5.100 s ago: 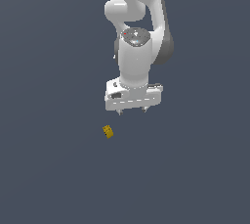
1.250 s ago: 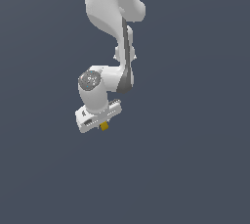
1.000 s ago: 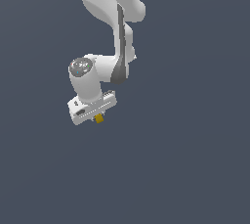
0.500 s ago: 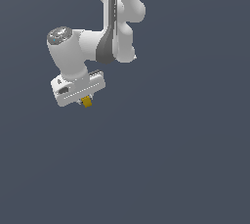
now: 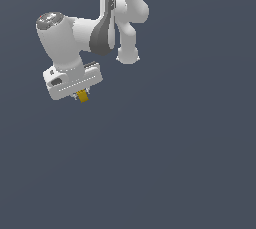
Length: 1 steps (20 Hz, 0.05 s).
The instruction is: Pick up the object and move it to a goal position.
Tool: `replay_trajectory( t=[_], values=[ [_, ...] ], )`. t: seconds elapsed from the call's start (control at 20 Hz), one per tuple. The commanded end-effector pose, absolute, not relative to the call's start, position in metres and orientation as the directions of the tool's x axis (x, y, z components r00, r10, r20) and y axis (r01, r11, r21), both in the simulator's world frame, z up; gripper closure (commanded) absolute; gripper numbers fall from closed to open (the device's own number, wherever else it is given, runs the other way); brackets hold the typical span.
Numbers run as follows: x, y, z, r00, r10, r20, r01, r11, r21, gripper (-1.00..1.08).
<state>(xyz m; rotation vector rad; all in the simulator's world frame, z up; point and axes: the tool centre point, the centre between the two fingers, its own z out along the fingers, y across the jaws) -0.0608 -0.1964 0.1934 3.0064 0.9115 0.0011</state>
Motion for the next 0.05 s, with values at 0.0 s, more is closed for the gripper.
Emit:
replay_trajectory(
  t=[0.0],
  values=[
    [-0.0611,-0.1972,0.1947,0.831,0.556,0.0,0.556,-0.831,0.0,1.08]
  ],
)
